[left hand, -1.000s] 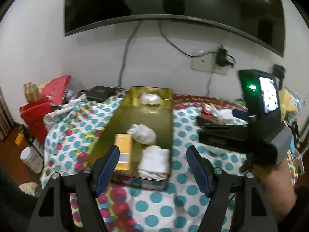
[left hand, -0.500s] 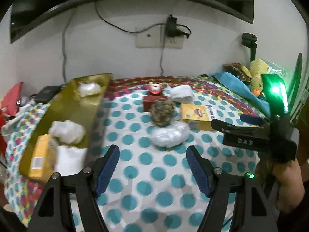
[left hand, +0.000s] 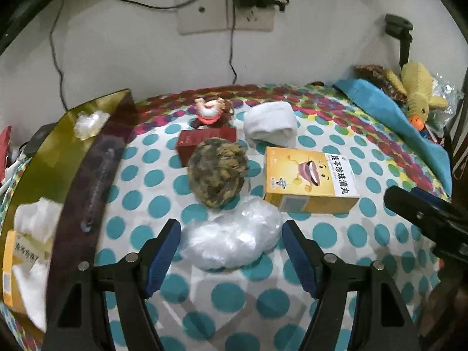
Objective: Organize objects
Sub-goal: 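Grasp a plastic-wrapped bundle with the left gripper while the right gripper moves to the yellow box, then carry the bundle into the tin with left while right grasps the medicine box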
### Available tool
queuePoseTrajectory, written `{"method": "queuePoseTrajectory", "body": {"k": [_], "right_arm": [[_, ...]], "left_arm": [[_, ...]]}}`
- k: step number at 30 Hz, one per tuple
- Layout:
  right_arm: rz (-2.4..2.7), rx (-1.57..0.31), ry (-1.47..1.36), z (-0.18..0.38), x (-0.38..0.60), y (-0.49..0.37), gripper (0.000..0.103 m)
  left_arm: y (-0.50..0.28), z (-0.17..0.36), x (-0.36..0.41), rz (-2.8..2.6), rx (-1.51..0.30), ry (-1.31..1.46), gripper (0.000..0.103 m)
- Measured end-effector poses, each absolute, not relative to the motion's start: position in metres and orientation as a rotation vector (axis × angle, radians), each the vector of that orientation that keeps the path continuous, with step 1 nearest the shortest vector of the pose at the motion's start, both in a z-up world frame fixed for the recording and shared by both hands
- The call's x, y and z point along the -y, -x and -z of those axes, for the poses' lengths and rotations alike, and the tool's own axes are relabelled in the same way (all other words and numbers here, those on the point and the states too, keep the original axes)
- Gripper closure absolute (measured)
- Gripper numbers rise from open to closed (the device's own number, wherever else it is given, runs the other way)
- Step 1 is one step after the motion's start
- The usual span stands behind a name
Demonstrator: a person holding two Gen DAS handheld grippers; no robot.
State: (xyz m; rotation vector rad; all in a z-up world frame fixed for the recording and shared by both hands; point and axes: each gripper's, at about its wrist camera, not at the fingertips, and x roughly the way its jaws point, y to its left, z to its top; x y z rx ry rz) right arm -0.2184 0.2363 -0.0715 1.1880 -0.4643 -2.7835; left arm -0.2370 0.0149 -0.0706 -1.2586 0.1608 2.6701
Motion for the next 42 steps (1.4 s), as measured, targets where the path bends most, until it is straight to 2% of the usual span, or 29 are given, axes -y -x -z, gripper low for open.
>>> {"method": "queuePoseTrajectory", "body": {"k": [7, 8, 9, 10, 19, 28, 31, 33, 35, 36, 37, 38, 42], "right_arm": [[2.737, 0.542, -1.204, 0.076, -0.243, 0.221, 0.0], [2.74, 0.531, -1.21, 0.076, -0.241, 0.221, 0.0], [2.742, 0.519, -1.216, 0.076, -0.24, 0.221, 0.0], [2.742, 0.512, -1.218, 0.076, -0.239, 0.221, 0.0], [2.738, 0.43, -1.247, 0.077, -0.231, 0.225, 0.0], [2.686, -0.05, -1.214, 0.071, -0.162, 0.239, 0.002], [2.652, -0.126, -1.227, 0.072, -0.149, 0.255, 0.002], [2.59, -0.146, -1.254, 0.076, -0.143, 0.267, 0.006], [2.56, -0.19, -1.274, 0.082, -0.138, 0.278, 0.021], [2.537, -0.212, -1.287, 0.085, -0.135, 0.281, 0.023], [2.535, -0.237, -1.276, 0.084, -0.134, 0.281, 0.035], [2.531, -0.231, -1.26, 0.083, -0.134, 0.278, 0.043], [2.57, -0.23, -1.205, 0.079, -0.134, 0.263, 0.045]], "left_arm": [[0.247, 0.081, -0.029, -2.638, -0.184, 1.305, 0.031], [0.246, 0.081, -0.029, -2.64, -0.185, 1.299, 0.036], [0.246, 0.081, -0.03, -2.643, -0.187, 1.3, 0.053], [0.245, 0.082, -0.029, -2.642, -0.18, 1.301, 0.065], [0.212, 0.054, -0.008, -2.692, -0.127, 1.193, 0.066], [0.173, 0.037, 0.021, -2.71, -0.063, 1.161, 0.066], [0.167, 0.038, 0.03, -2.717, -0.053, 1.169, 0.066], [0.165, 0.039, 0.038, -2.718, -0.03, 1.175, 0.066], [0.162, 0.04, 0.045, -2.721, -0.011, 1.181, 0.066], [0.162, 0.04, 0.048, -2.721, -0.007, 1.182, 0.066], [0.16, 0.04, 0.05, -2.725, 0.002, 1.177, 0.066], [0.159, 0.038, 0.052, -2.728, 0.018, 1.168, 0.066], [0.159, 0.035, 0.055, -2.743, 0.052, 1.132, 0.066]]}}
